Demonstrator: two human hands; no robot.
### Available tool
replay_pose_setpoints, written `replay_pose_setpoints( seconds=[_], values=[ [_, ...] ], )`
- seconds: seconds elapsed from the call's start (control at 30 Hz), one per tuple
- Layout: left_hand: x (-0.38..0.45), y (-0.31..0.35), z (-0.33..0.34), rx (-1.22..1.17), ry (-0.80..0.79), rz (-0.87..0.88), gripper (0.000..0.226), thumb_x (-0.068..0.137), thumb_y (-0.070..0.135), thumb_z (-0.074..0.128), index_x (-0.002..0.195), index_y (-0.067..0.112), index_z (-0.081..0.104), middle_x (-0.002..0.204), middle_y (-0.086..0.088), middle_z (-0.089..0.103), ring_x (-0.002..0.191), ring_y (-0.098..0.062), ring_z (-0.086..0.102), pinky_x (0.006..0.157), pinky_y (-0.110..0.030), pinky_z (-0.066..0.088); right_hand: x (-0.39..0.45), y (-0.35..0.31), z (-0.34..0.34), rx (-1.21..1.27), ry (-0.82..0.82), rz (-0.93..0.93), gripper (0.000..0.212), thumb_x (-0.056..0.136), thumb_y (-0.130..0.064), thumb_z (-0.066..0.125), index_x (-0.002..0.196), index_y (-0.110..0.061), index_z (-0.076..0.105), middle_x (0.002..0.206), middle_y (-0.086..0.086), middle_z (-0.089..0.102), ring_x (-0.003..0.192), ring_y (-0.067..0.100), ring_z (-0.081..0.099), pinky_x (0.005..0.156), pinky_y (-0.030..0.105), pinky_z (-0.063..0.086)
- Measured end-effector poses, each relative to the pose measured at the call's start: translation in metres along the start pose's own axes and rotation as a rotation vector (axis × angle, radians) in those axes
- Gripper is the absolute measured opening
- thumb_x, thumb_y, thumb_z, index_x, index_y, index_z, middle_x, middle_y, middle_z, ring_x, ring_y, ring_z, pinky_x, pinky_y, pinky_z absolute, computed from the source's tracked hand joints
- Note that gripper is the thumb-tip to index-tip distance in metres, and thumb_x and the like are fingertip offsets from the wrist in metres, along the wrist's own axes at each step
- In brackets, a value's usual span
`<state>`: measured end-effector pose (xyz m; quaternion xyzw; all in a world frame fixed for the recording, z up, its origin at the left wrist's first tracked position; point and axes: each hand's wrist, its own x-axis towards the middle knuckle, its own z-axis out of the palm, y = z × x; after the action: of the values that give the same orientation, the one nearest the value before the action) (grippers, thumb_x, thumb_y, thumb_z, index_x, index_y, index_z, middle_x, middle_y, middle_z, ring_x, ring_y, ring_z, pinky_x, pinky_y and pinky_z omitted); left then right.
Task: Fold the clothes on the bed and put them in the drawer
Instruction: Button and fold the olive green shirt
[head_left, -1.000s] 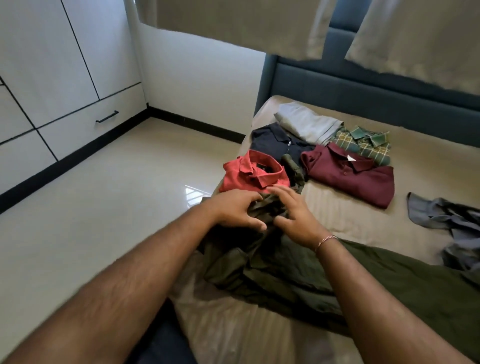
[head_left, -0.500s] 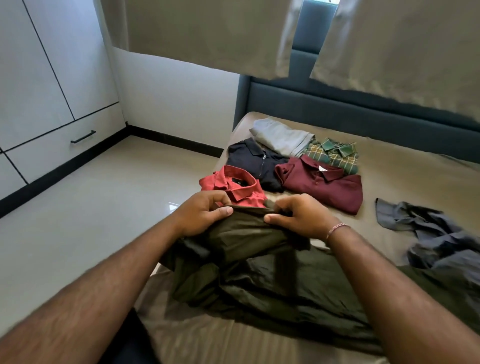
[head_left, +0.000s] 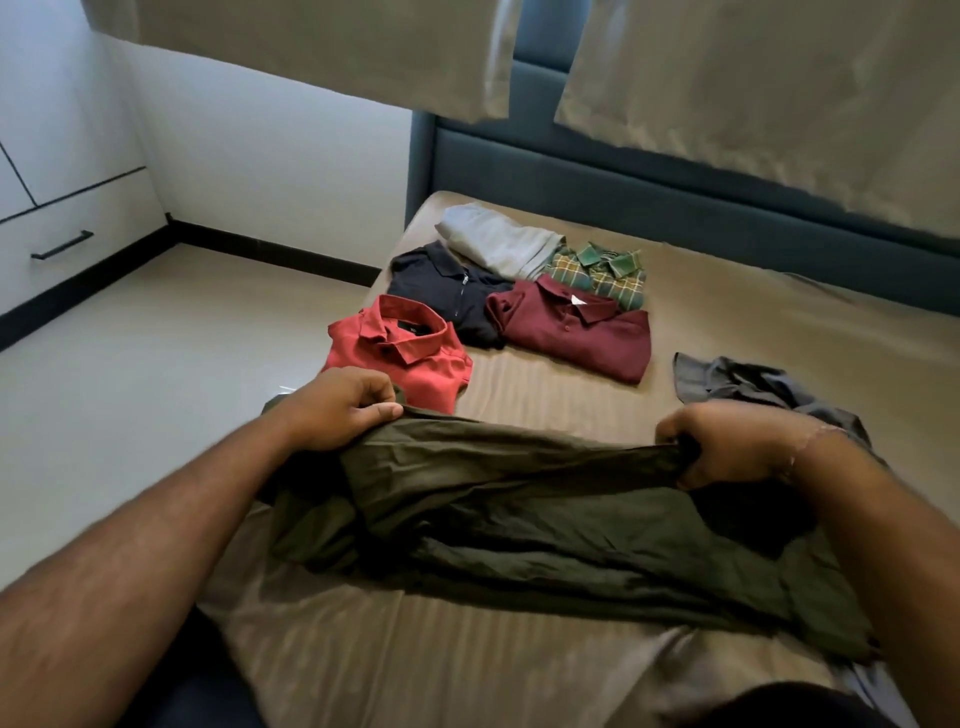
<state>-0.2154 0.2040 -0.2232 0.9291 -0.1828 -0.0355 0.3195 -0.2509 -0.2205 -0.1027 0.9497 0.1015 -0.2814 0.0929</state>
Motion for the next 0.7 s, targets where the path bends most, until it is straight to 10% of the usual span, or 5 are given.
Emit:
replay_pose_setpoints(
  seconds=[0.17, 0.33, 0.53, 0.7],
  values=[
    [0.005, 0.005, 0.006, 0.091, -0.028, -0.011, 0.025, 0.098, 0.041, 0.069, 0.078, 0.027, 0.065, 0.073, 0.015, 0.066, 0.071, -0.004, 0.061, 0.064, -0.026, 0.048, -0.009, 0.035, 0.024, 0.082, 0.016, 0.045, 0.024, 0.084, -0.029, 0.079, 0.099, -0.039, 0.064, 0.098, -0.010, 0.067, 0.088, 0.006, 0.064, 0.079, 0.028, 0.056],
    [0.009, 0.013, 0.025, 0.327, -0.017, -0.006, 0.017, 0.097, 0.050, 0.064, 0.090, 0.034, 0.059, 0.090, 0.015, 0.065, 0.082, -0.009, 0.063, 0.067, -0.030, 0.047, 0.001, 0.049, 0.075, -0.016, 0.367, 0.140, 0.048, 0.081, -0.037, 0.072, 0.123, -0.043, 0.049, 0.125, -0.009, 0.055, 0.113, 0.015, 0.058, 0.093, 0.036, 0.054],
    [-0.022, 0.063, 0.064, 0.440, 0.280, 0.294, 0.066, 0.087, 0.052, 0.062, 0.145, 0.020, 0.054, 0.148, -0.002, 0.051, 0.142, -0.024, 0.044, 0.118, -0.048, 0.036, 0.022, 0.052, 0.160, 0.184, 0.438, 0.219, 0.105, 0.074, -0.063, 0.076, 0.159, -0.033, 0.021, 0.159, -0.002, 0.038, 0.140, 0.024, 0.045, 0.118, 0.050, 0.039],
    [-0.026, 0.085, 0.122, 0.546, -0.176, 0.136, 0.093, 0.088, 0.055, 0.052, 0.167, 0.026, 0.010, 0.174, -0.001, 0.014, 0.161, -0.017, 0.010, 0.130, -0.041, 0.013, 0.032, 0.057, 0.165, 0.155, 0.367, 0.302, 0.089, 0.091, -0.034, 0.063, 0.164, -0.028, 0.013, 0.169, 0.001, 0.028, 0.148, 0.022, 0.040, 0.118, 0.048, 0.038]
  ],
)
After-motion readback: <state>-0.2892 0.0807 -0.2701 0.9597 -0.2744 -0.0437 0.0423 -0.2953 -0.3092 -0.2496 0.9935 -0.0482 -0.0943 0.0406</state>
